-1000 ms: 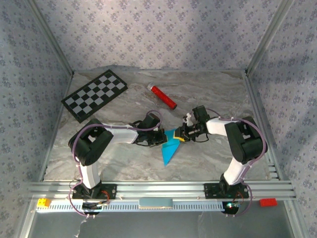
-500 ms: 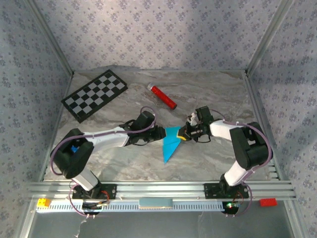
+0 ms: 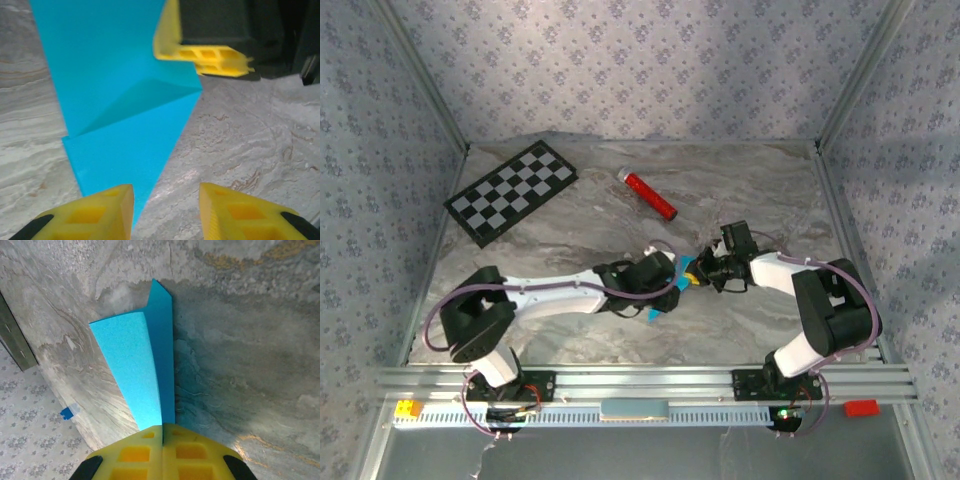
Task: Fold a paper plane with a square sheet of paper (pick it up from the middle)
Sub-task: Fold the wing for the fifth time at the center of the table.
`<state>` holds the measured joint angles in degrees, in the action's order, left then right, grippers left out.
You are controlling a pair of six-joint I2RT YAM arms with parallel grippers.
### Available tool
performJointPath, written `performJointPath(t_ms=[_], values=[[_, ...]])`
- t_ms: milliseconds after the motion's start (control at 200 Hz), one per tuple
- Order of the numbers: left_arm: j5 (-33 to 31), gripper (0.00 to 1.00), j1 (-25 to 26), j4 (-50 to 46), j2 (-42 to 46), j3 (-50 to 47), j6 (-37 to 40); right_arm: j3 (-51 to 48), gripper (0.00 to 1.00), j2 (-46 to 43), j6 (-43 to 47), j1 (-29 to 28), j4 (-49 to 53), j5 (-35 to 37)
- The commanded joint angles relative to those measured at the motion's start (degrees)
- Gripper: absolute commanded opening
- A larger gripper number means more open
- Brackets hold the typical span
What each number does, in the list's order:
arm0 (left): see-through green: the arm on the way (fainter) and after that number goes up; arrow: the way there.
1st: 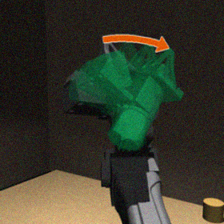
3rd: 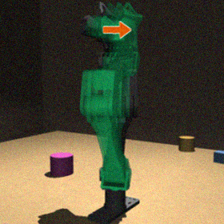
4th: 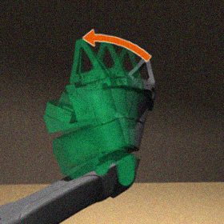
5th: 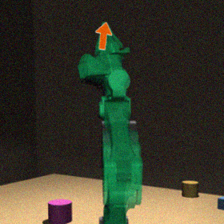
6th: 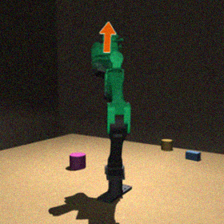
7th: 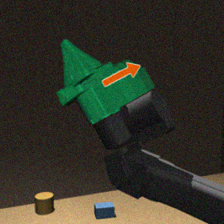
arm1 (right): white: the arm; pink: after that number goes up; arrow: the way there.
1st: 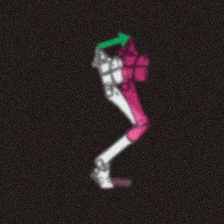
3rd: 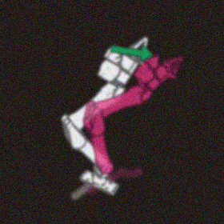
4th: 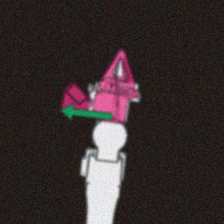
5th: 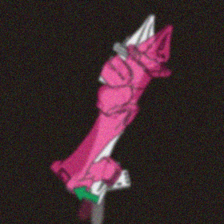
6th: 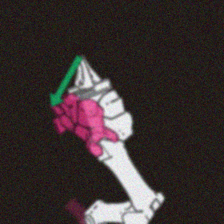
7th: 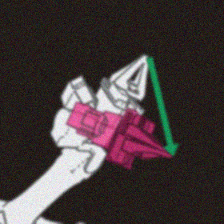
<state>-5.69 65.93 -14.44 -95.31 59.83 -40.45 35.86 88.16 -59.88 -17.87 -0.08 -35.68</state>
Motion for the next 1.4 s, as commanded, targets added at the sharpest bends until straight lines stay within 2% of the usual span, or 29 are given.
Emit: performJointPath(t_ms=[0, 160, 325, 655, 790, 1059, 1394], values=[[-10.81, 0.40, 3.24, -9.89, -4.42, 4.64, 4.08, -0.09, 0.00, -1.27, -2.08, 0.38, -0.10, 0.58], [-17.79, 0.43, 6.93, -15.25, -9.36, 10.63, 6.04, -0.15, 0.00, -1.26, -2.08, 0.39, -0.07, 0.36], [-20.63, 0.45, 7.88, -17.41, -11.51, 12.50, 5.84, -0.16, 0.00, -1.36, -2.17, 0.38, -0.20, 0.26], [-20.05, 0.40, 8.08, -17.21, -12.31, 10.58, 4.89, -0.15, 0.00, -1.27, -2.26, 0.47, -0.22, 0.01], [-18.57, 0.39, 8.16, -15.66, -12.40, 10.12, 5.38, -0.10, 0.00, -1.25, -2.09, 0.55, -0.26, 0.01], [-19.99, 0.39, 8.16, -16.66, -13.85, 10.48, 4.81, -0.27, 0.00, -1.48, -2.17, 0.73, -0.45, -0.27], [-21.37, 0.30, 8.00, -17.12, -14.63, 10.99, 4.92, -0.31, 0.00, -1.64, -2.09, 0.82, -0.45, -0.62]])
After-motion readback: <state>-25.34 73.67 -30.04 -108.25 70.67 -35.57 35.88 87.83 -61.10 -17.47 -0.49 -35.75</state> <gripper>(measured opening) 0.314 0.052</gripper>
